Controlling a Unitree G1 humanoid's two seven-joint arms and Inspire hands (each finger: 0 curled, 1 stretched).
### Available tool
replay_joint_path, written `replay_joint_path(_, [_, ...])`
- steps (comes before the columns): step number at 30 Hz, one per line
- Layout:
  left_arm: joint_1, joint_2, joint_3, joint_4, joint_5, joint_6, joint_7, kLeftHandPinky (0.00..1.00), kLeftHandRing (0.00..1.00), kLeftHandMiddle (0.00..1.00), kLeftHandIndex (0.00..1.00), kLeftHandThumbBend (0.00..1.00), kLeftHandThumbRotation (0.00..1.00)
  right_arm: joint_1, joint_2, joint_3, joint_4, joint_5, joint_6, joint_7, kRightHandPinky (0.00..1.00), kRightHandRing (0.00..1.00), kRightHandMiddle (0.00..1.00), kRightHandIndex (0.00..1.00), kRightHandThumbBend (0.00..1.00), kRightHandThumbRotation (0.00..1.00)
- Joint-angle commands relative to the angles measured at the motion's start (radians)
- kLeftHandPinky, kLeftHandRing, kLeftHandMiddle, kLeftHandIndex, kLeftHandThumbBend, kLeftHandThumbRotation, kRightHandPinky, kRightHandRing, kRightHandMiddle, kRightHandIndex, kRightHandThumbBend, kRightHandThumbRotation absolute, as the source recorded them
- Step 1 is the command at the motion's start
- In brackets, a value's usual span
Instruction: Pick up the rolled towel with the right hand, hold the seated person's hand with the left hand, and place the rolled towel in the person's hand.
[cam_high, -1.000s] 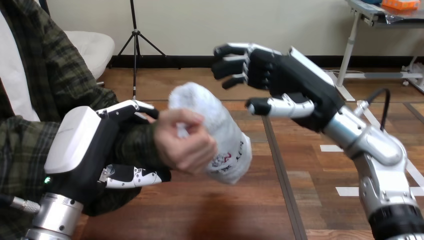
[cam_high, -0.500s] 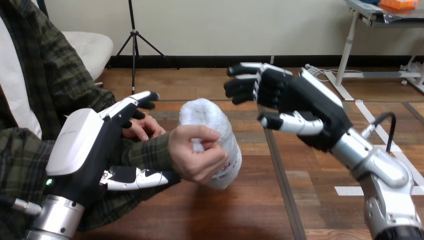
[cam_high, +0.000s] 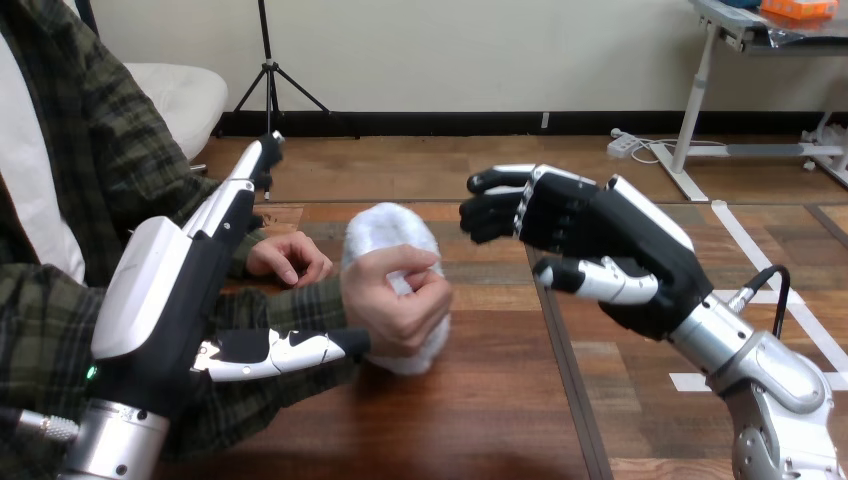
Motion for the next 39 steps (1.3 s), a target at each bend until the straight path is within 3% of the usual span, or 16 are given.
replay_joint_path(1, [-0.024, -0.009, 0.008, -0.047, -0.043, -0.048, 0.005, 0.82, 0.95, 0.98, 1.0, 1.0, 0.38, -0.015, 0.011, -0.027, -0.014, 0.037, -0.031, 0.028, 0.71, 0.71, 0.73, 0.75, 0.96, 0.48])
replay_joint_path(14, [0.0, -0.042, -0.007, 0.009, -0.159, -0.204, 0.006, 0.9, 0.99, 1.0, 1.0, 1.0, 0.37, 0.041, 0.04, -0.025, -0.017, 0.068, -0.044, 0.074, 0.68, 0.69, 0.71, 0.73, 0.99, 0.5])
replay_joint_path(26, [0.029, -0.083, -0.043, 0.066, -0.239, -0.341, -0.02, 0.87, 0.96, 0.98, 0.99, 1.0, 0.42, 0.097, 0.078, -0.026, -0.032, 0.099, -0.05, 0.099, 0.68, 0.68, 0.7, 0.71, 1.0, 0.49])
replay_joint_path(34, [0.036, -0.125, -0.101, 0.151, -0.336, -0.438, -0.059, 0.86, 0.95, 0.98, 0.96, 1.0, 0.45, 0.138, 0.119, -0.033, -0.05, 0.147, -0.034, 0.113, 0.67, 0.67, 0.69, 0.7, 1.0, 0.48])
replay_joint_path(39, [0.047, -0.14, -0.133, 0.184, -0.378, -0.46, -0.094, 0.86, 0.96, 0.97, 0.96, 1.0, 0.47, 0.169, 0.143, -0.029, -0.067, 0.143, -0.078, 0.099, 0.66, 0.67, 0.7, 0.71, 1.0, 0.5])
